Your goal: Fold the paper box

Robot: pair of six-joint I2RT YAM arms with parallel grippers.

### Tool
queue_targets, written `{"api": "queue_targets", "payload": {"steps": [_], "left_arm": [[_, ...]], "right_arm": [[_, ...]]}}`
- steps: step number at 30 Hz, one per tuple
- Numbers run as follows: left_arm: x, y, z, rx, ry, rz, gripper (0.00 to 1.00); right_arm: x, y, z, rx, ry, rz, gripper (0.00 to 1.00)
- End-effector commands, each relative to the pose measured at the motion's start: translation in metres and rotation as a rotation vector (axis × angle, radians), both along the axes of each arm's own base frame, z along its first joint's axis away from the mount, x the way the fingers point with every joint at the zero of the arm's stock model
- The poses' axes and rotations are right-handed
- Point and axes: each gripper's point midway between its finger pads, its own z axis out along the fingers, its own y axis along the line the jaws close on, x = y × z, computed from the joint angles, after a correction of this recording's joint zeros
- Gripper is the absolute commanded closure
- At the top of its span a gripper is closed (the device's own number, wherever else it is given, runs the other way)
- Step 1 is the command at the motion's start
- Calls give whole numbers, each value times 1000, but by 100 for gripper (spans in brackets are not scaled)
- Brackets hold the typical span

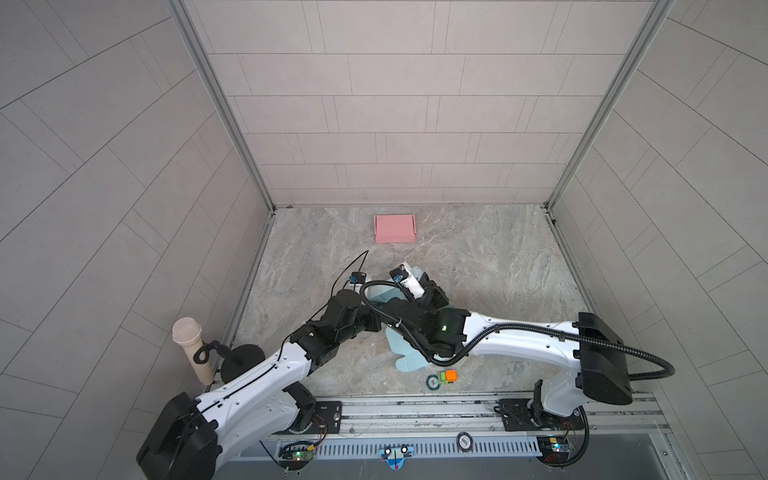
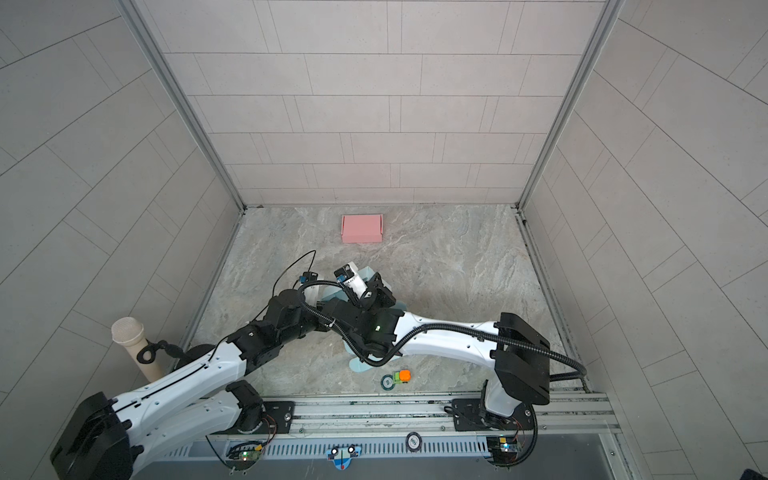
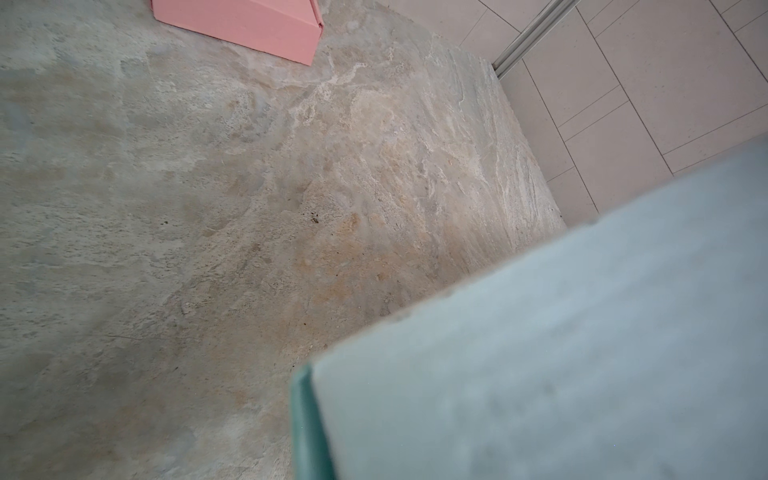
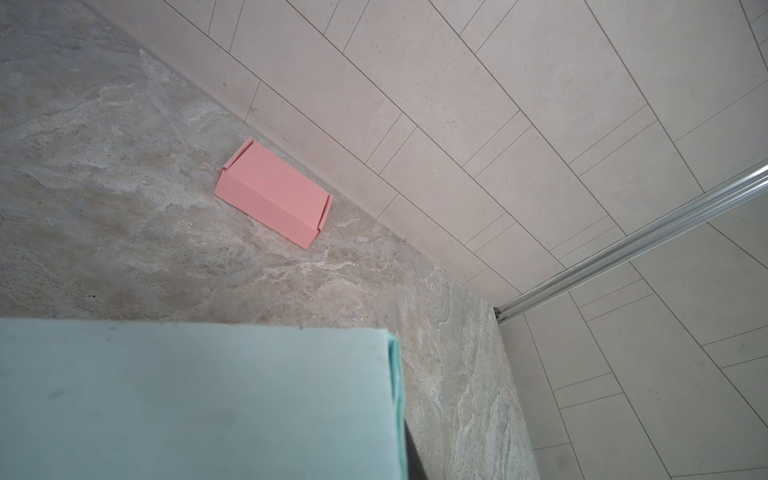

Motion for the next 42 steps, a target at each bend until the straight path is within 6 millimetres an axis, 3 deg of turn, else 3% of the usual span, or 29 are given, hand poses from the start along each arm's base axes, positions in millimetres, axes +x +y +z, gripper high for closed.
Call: {"api": "queue_targets", "payload": {"steps": [1, 10, 16, 23, 29, 37, 42], "left_arm": [[-7, -19, 31, -90, -85, -95, 87], [-6, -17, 32, -84, -91, -81, 87], [-5, -13, 30, -63, -94, -66, 88], [-1, -6, 32, -34, -114, -31, 88], [2, -2, 27, -21, -115, -9, 89], [1, 0, 23, -15, -116, -4, 89], [0, 3, 21, -1, -122, -2, 88]], "right_arm": [[1, -1, -9, -74, 9, -11, 100], [-2, -3, -4, -59, -7, -12, 99], [-12, -3, 7, 13, 8, 33, 84], [-38, -7, 24, 179, 31, 141, 61], [-58, 2, 16, 274, 109, 282, 49], [-91, 14, 23, 472, 181, 542, 47], [-92, -4, 28, 469, 163, 518, 46]]}}
